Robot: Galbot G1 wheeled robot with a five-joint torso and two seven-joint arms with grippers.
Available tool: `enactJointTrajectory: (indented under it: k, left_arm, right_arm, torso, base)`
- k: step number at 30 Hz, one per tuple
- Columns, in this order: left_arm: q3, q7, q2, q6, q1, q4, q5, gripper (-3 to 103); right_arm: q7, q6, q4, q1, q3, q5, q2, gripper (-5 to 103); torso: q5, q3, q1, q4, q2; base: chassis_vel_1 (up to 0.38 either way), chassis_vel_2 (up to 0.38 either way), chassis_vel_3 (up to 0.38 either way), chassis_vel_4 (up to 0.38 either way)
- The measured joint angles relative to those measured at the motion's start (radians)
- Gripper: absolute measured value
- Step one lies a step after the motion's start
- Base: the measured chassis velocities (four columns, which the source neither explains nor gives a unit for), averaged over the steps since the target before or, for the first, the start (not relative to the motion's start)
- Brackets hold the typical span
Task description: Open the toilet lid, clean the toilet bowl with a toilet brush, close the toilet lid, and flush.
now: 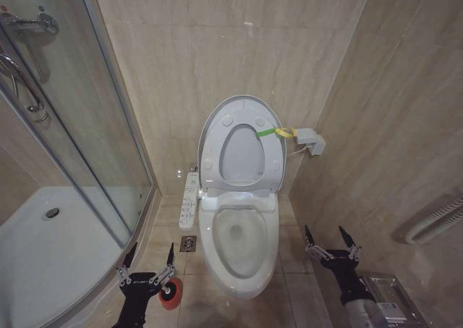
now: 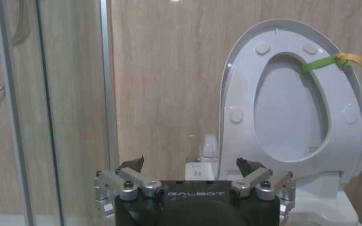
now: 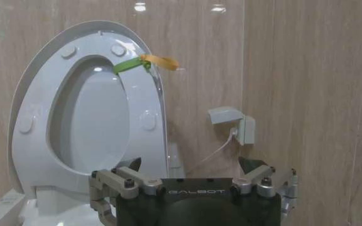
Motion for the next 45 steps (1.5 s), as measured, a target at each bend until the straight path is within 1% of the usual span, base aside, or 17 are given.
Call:
enactJointTrajectory:
  k: [8, 16, 21, 25, 45]
  left_arm:
    - [-0.050, 0.000, 0.002, 0.003, -0.014, -0.004, -0.020, 99]
    - [-0.068, -0.002, -0.003, 0.005, -0.032, 0.007, -0.035, 99]
    - [-0.064, -0.007, -0.002, -0.001, -0.044, 0.020, -0.042, 98]
    - [-0.043, -0.038, -0.001, 0.030, -0.048, 0.004, -0.047, 97]
    - [-0.042, -0.041, -0.001, 0.035, -0.047, 0.001, -0.048, 98]
  right_arm:
    - [0.000, 0.000, 0.000, 0.000, 0.000, 0.000, 0.000, 100]
    - [0.000, 0.000, 0.000, 0.000, 0.000, 0.000, 0.000, 100]
    - [0.000, 0.000, 0.000, 0.000, 0.000, 0.000, 0.000, 100]
    - [0.000, 0.000, 0.000, 0.000, 0.000, 0.000, 0.000, 100]
    - [0.000, 0.000, 0.000, 0.000, 0.000, 0.000, 0.000, 100]
  torso:
    - [0.0000, 0.000, 0.000, 0.0000, 0.000]
    - [0.0000, 0.000, 0.000, 0.0000, 0.000]
    - [0.0000, 0.000, 0.000, 0.0000, 0.000]
    - [0.0000, 0.000, 0.000, 0.0000, 0.000]
    - [0.0000, 0.000, 0.000, 0.0000, 0.000]
  base:
    - [0.000, 0.000, 0.000, 0.000]
    - [0.000, 0.000, 0.000, 0.000]
    - [0.000, 0.000, 0.000, 0.000]
    - [0.000, 0.000, 0.000, 0.000]
    - [0.000, 0.000, 0.000, 0.000]
